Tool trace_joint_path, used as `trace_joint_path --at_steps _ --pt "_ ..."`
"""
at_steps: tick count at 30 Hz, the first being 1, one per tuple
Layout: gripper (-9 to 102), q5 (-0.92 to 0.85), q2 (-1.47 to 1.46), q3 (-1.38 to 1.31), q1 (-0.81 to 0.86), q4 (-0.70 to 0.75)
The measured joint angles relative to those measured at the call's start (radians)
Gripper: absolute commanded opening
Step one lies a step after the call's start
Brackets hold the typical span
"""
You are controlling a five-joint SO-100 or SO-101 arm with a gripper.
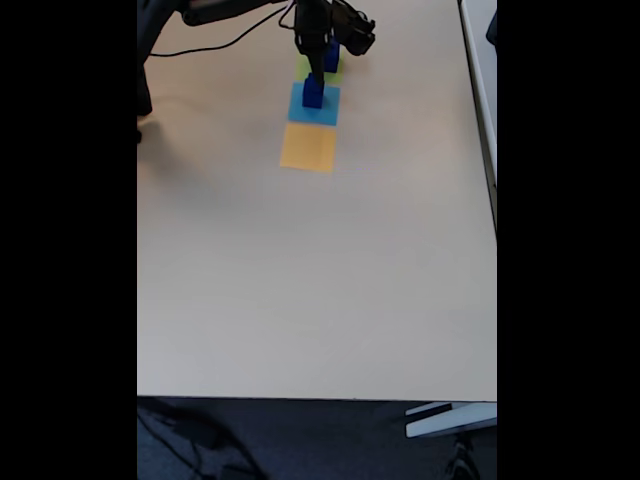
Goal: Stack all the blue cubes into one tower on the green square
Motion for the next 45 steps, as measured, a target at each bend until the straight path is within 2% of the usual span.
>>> trace_joint_path --at_steps 28,39,45 --pt "24 -0.080 -0.038 0.031 0.038 0.000" --pt "17 -0.092 -0.055 0.031 0.038 0.000" --pt "7 -0.092 -0.055 0.031 0.038 0.000"
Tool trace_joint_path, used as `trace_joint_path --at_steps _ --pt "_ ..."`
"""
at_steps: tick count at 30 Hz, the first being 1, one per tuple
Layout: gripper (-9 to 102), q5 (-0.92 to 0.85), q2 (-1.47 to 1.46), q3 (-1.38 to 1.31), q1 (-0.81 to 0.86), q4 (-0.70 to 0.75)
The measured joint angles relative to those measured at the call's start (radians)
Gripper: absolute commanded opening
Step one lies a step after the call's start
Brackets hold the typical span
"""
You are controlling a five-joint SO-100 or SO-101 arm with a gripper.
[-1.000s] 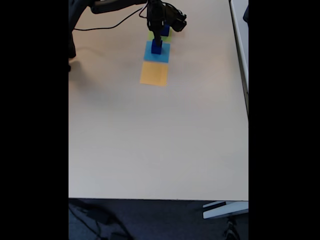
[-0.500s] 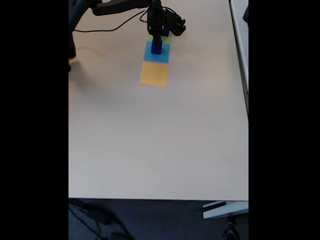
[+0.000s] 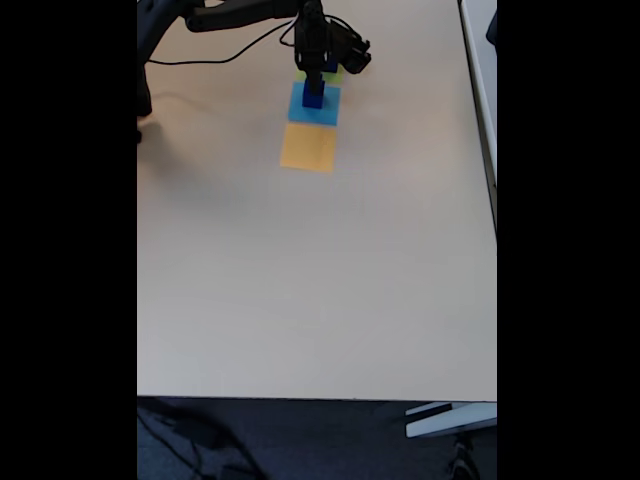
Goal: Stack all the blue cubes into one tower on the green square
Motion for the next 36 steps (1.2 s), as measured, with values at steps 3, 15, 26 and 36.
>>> trace_joint_path --at_steps 3,15,26,36 --pt "2 0.000 0.000 0.000 0.000 0.000" --pt "0 -0.126 0.002 0.000 0.052 0.000" --pt "0 -0.270 0.017 -0.015 0.141 0.000" --pt "0 -0.279 0.028 0.003 0.218 -0.025"
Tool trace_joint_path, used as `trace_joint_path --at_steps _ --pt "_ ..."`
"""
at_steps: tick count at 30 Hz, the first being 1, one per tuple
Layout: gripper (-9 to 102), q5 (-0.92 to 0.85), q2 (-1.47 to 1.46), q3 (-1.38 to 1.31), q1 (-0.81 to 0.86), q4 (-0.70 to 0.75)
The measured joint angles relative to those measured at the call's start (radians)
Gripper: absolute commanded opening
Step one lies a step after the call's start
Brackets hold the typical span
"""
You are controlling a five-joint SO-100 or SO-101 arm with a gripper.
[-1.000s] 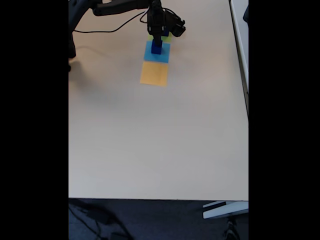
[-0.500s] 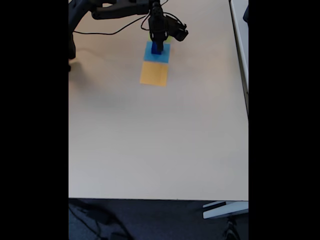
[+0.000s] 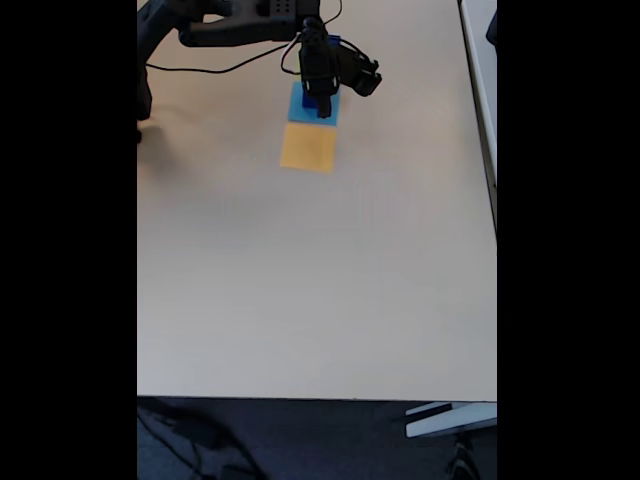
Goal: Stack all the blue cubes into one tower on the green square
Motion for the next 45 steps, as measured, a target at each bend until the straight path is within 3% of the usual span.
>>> trace_joint_path --at_steps 17,25,38,45 --pt "0 0.066 0.034 0.337 0.051 -0.270" --pt "0 0.066 0.058 0.379 0.052 -0.295" --pt "11 0.012 0.064 0.377 0.061 -0.295" --pt "26 0.012 0.074 0.324 0.023 -0.295"
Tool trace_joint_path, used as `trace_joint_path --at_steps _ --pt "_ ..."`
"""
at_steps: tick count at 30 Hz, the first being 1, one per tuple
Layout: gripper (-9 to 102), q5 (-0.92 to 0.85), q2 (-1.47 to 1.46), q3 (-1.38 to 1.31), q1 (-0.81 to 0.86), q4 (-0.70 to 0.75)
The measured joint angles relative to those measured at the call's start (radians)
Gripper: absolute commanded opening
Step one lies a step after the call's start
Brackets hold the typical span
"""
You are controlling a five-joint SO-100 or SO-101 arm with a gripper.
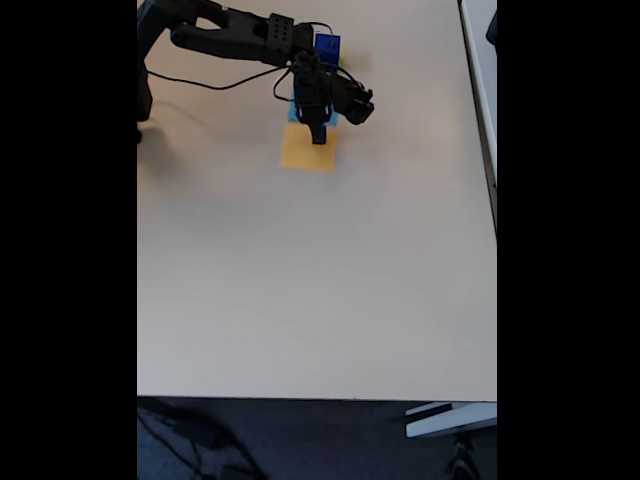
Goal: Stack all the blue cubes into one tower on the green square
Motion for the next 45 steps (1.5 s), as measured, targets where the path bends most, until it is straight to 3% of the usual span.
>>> trace_joint_path --at_steps 17,34,45 --pt "33 0.081 0.052 -0.193 -0.101 0.028" --pt "29 0.637 -0.103 -0.466 -0.402 0.028" --pt "29 0.699 -0.123 -0.469 -0.436 0.078"
